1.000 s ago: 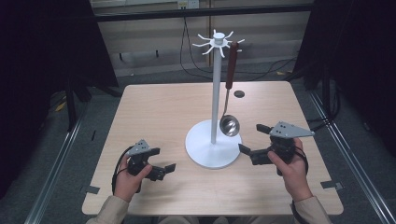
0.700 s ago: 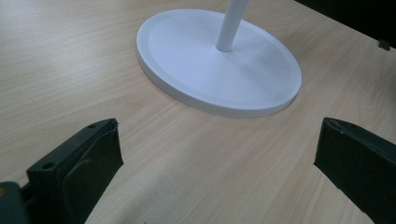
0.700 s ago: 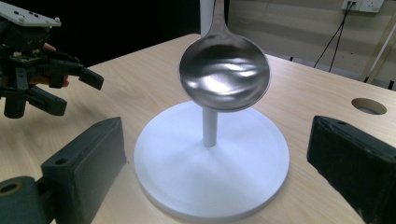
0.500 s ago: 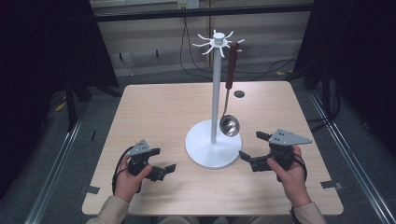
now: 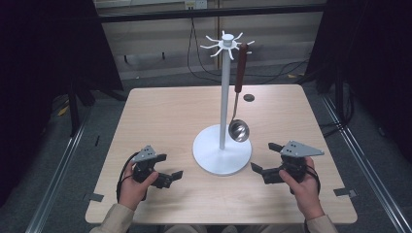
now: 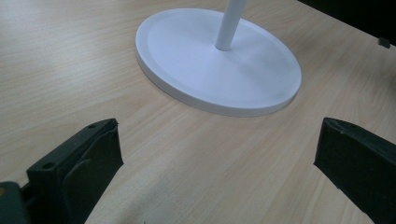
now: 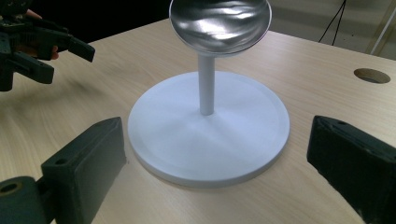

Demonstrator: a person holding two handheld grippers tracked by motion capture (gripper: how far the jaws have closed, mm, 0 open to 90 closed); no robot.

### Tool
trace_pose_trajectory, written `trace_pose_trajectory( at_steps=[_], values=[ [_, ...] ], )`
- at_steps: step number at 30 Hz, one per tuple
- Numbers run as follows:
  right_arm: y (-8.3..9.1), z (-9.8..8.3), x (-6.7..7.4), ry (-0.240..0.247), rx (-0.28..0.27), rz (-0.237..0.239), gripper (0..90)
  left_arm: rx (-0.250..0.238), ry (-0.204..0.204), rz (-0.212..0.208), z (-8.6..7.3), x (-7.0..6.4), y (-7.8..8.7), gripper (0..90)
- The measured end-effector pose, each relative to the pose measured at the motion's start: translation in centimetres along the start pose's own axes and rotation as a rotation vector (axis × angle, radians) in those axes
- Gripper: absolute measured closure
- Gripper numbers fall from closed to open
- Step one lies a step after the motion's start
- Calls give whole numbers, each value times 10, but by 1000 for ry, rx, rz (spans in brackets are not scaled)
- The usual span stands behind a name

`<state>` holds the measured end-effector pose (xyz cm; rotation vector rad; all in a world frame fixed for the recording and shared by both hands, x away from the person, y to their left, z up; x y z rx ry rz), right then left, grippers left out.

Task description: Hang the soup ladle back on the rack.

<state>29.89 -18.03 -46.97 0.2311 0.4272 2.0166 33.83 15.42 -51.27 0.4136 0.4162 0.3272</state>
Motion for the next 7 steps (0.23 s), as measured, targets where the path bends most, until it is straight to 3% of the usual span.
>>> trace_pose_trajectory(
  at_steps=[7],
  values=[
    [0,-5,1,3,9,-5,33,3,-2,-4,0,0,-2,3]
  ],
)
Point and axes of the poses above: each handheld gripper's, and its own axes: y roughly backward along the jaws, z roughly out of its top, x roughly to its left, the point moved 7 cm from there along -y, roughly forward along the jaws, and after that the axes turned 13 degrees about -z, right-handed, at the moved point
